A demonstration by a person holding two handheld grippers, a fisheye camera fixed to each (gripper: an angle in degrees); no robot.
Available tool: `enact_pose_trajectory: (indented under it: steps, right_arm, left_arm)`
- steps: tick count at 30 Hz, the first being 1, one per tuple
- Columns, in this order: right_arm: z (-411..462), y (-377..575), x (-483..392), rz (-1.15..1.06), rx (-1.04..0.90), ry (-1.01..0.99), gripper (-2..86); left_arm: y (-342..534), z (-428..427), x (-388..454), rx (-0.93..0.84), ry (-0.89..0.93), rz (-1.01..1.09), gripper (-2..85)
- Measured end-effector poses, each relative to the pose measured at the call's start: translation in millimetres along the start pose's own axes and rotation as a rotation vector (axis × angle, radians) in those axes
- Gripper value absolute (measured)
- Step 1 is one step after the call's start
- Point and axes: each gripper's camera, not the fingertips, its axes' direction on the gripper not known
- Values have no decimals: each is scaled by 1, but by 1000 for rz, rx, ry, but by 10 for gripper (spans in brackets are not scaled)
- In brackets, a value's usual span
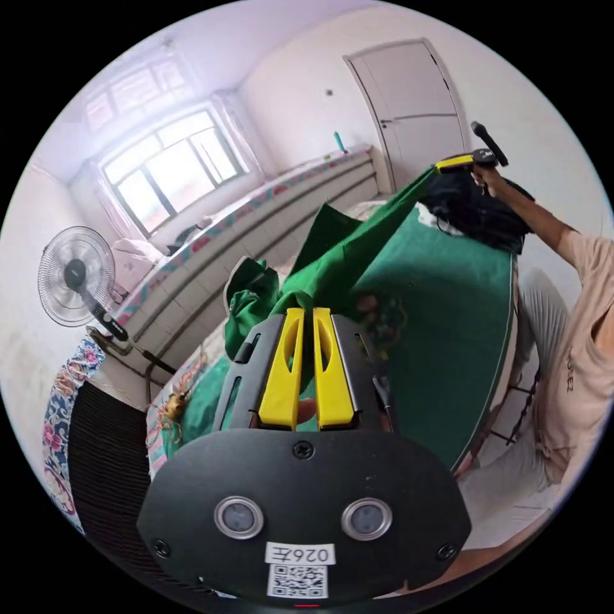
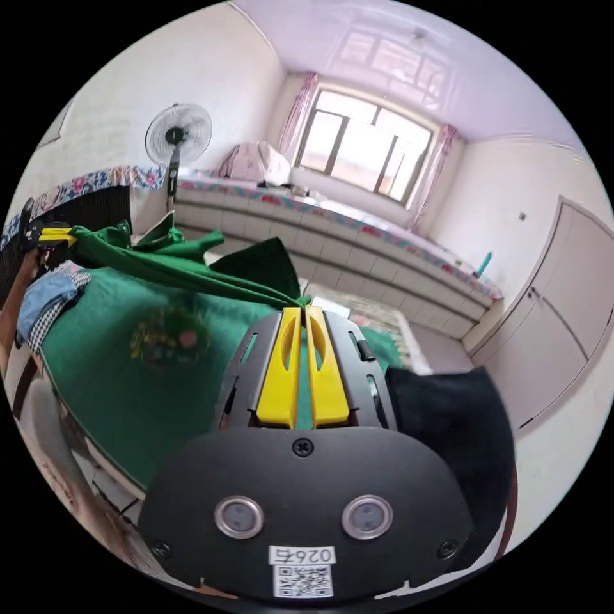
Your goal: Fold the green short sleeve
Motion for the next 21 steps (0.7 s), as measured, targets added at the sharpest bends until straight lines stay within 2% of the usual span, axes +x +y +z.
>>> enact_pose_trajectory:
  steps: [2,8,18,21]
  right_arm:
    - [50,72,-11,25,-136,-94,-16]
    - [102,185,-27,78,-329,-234,-16]
    - [119,260,-60,7,-481,-294,-16]
    - [123,276,-78,-54,-528,-291,-15]
  left_arm:
    - [28,49,44,-112,78,43,7]
    - [53,99,94,-204,308,46,8]
    - [43,128,114,-274,512,136,21]
    - [47,149,117,-358,523,145,39]
